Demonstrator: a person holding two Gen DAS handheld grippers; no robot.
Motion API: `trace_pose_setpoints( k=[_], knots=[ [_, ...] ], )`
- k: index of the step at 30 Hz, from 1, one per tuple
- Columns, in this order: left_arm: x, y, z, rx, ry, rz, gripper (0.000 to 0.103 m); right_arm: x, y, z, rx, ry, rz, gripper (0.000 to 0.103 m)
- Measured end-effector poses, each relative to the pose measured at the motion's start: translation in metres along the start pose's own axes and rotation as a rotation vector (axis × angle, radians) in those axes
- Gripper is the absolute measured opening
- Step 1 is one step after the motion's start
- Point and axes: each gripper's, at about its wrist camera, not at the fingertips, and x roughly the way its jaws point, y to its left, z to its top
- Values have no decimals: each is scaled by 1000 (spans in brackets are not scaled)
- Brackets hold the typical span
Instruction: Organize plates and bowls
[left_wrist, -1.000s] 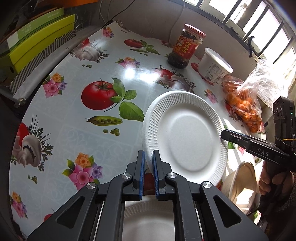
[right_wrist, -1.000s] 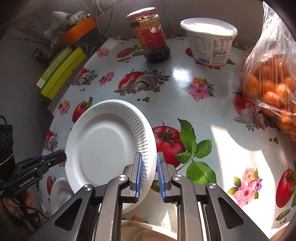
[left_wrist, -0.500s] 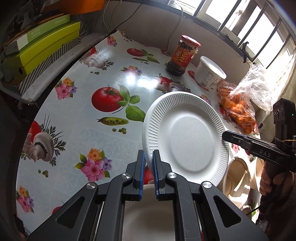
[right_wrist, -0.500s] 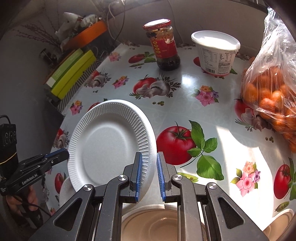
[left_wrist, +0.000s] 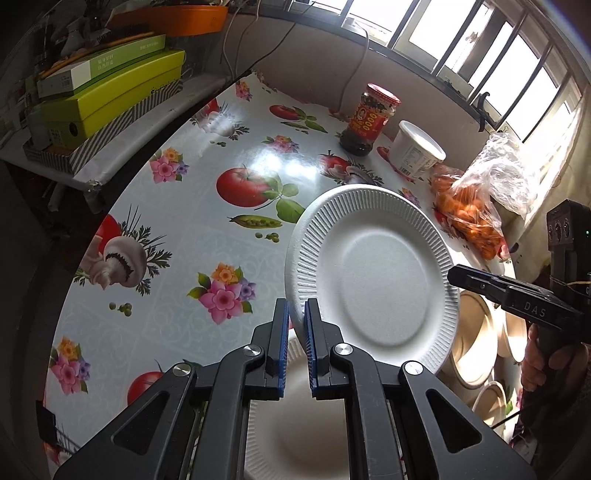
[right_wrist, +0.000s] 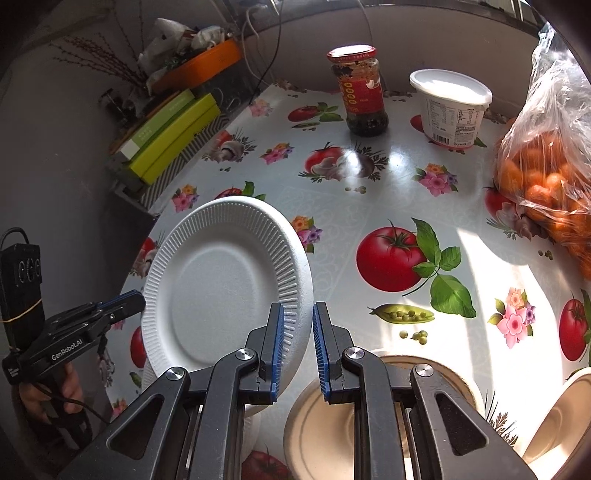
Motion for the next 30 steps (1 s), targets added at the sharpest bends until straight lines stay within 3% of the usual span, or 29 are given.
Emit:
trace_pose_setpoints(
  k=[13, 30],
  knots=[
    [-29, 23, -44, 5, -12, 22, 9, -6, 40, -42, -48, 17, 9, 16],
    [-32, 35, -78, 4, 19, 18, 9, 6, 55, -82, -62, 66, -22, 16]
  ],
)
